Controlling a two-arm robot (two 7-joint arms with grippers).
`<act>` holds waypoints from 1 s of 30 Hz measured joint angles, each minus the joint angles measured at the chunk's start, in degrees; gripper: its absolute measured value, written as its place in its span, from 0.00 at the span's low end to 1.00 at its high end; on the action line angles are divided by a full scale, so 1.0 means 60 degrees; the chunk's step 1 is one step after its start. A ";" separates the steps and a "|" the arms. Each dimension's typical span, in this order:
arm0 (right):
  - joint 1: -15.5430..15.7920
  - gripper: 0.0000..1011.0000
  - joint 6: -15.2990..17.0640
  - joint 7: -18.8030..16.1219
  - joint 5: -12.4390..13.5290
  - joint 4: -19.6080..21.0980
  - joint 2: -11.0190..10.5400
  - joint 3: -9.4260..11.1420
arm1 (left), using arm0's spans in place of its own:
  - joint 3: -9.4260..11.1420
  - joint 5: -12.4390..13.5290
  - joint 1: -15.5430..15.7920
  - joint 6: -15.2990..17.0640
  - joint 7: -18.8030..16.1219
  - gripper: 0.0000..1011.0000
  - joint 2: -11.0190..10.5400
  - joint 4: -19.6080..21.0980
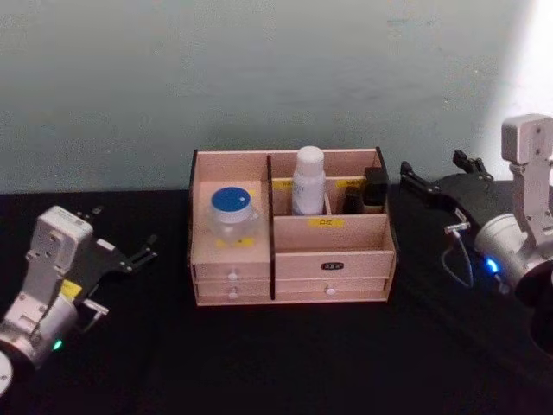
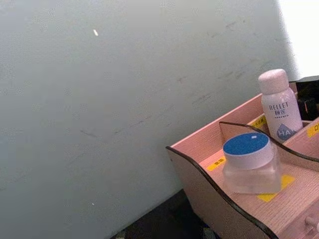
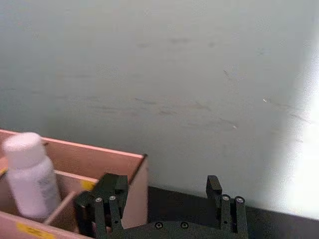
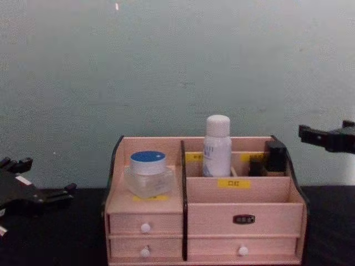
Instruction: Pick up the facial cleanser and watermelon frost from the table and place them into the tiered storage box.
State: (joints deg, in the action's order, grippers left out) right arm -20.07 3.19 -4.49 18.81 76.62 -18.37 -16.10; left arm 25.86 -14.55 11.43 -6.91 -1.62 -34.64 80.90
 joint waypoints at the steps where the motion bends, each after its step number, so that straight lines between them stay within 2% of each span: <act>1: 0.0000 0.99 0.0000 0.0000 0.0000 0.0000 0.0000 0.0000 | -0.0001 0.0000 0.0000 0.0000 0.0000 0.99 0.0000 0.0000; 4: 0.0111 0.99 -0.0161 0.0351 -0.0219 -0.0181 0.0185 0.0130 | -0.0001 -0.0001 0.0000 0.0000 0.0000 0.99 0.0000 0.0000; 13: 0.0289 0.99 -0.0367 0.0879 -0.0644 -0.0502 0.0513 0.0348 | 0.0000 -0.0001 -0.0001 0.0000 0.0000 0.99 0.0000 0.0000; 25: 0.0269 0.99 -0.0047 0.0761 -0.1169 -0.0942 0.0700 0.0242 | 0.0000 0.0000 0.0000 0.0000 0.0000 0.99 0.0000 0.0000; 30: 0.0266 0.99 0.0000 0.0720 -0.1238 -0.0980 0.0715 0.0229 | 0.0000 0.0000 0.0000 0.0000 0.0000 0.99 0.0000 0.0000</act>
State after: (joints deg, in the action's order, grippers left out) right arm -18.47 3.19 -0.17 11.38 70.74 -14.08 -14.73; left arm 25.86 -14.55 11.43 -6.91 -1.62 -34.64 80.90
